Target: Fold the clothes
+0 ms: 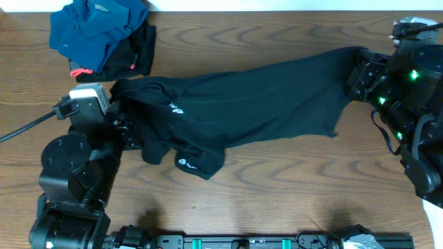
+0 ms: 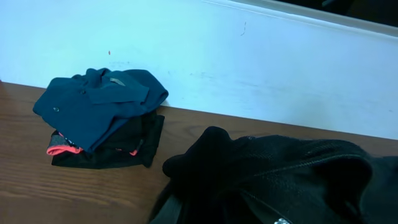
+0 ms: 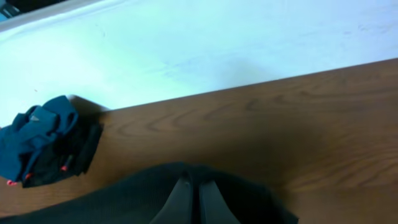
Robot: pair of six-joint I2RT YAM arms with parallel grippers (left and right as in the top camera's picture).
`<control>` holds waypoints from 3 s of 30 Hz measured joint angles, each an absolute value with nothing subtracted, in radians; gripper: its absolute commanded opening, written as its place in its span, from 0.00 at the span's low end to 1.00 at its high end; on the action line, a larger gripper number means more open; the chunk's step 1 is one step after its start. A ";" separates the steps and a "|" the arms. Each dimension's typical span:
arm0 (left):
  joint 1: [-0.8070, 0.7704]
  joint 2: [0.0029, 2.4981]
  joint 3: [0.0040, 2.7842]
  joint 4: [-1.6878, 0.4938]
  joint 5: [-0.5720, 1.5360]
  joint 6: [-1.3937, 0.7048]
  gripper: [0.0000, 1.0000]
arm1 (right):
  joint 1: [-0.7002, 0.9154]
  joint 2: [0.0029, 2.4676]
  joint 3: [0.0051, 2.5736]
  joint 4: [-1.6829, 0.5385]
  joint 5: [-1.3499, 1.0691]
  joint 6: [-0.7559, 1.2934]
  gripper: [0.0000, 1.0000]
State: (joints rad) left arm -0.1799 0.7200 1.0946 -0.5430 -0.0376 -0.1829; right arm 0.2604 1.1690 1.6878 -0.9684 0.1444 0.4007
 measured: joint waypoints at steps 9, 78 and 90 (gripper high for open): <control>-0.180 0.722 1.114 -0.559 -0.037 -0.183 0.12 | 0.260 1.167 1.689 -1.040 0.249 0.397 0.01; -0.195 1.501 1.479 -0.703 -0.027 -0.076 0.19 | 0.062 1.475 1.691 -0.941 0.187 0.304 0.06; -0.262 1.412 1.479 -0.940 0.134 -0.134 0.50 | 0.060 1.439 1.692 -1.246 0.073 0.310 0.99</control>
